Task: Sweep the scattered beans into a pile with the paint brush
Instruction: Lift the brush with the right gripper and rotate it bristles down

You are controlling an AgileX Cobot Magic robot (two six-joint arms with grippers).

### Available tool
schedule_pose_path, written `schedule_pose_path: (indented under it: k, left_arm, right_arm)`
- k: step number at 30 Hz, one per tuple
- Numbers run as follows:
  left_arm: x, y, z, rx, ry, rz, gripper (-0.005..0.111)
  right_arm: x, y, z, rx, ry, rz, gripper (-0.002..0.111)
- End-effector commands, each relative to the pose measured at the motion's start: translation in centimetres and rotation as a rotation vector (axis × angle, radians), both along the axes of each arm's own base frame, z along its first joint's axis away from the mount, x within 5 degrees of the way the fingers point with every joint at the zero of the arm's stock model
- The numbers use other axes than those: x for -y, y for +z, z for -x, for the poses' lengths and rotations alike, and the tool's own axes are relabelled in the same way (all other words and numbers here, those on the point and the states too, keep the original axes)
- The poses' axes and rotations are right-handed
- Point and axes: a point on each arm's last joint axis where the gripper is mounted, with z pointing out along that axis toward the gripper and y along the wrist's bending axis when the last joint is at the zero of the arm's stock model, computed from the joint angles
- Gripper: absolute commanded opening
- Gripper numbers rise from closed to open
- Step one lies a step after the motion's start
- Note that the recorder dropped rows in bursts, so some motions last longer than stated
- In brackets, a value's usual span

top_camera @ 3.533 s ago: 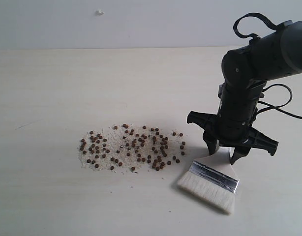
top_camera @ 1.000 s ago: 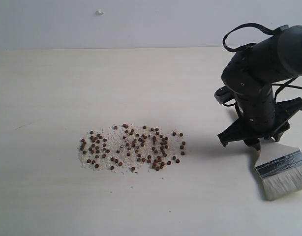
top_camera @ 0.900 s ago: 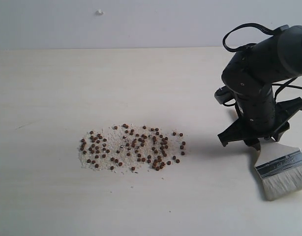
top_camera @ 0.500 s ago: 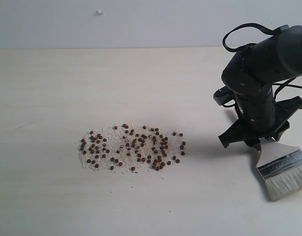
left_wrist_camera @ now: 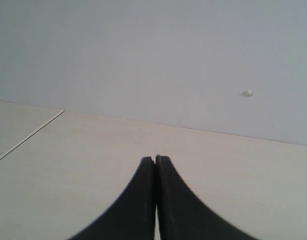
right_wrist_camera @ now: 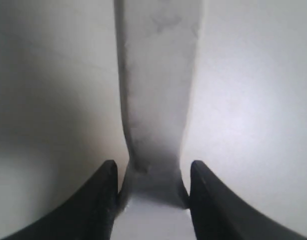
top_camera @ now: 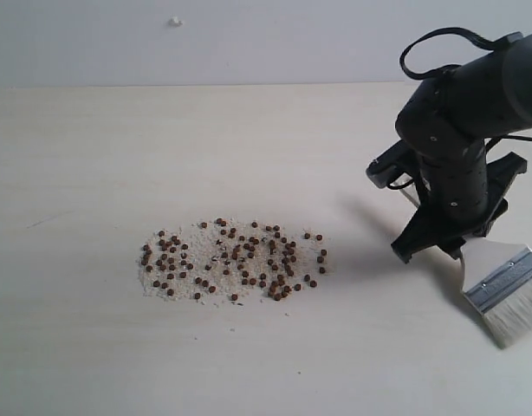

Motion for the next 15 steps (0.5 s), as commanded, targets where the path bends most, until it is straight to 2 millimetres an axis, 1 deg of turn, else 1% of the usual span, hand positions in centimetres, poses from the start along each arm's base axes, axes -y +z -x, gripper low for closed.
schedule_pose_path:
  k: [1,4,10,15]
  left_arm:
    - [0.0,0.0,0.1,0.006,-0.004,0.009,0.000]
    - [0.0,0.0,0.1,0.006,-0.004,0.009,0.000]
    - [0.0,0.0,0.1,0.006,-0.004,0.009,0.000]
    - [0.0,0.0,0.1,0.006,-0.004,0.009,0.000]
  right_arm:
    - [-0.3,1.8,0.2,0.068,0.045,-0.088,0.000]
    - [-0.5,2.7,0.8,0.127,0.080,-0.159,0.000]
    - [-0.1,3.6,2.0,0.174,0.117,-0.197,0.000]
    - [-0.2,4.5,2.7,0.262,0.155,-0.281,0.000]
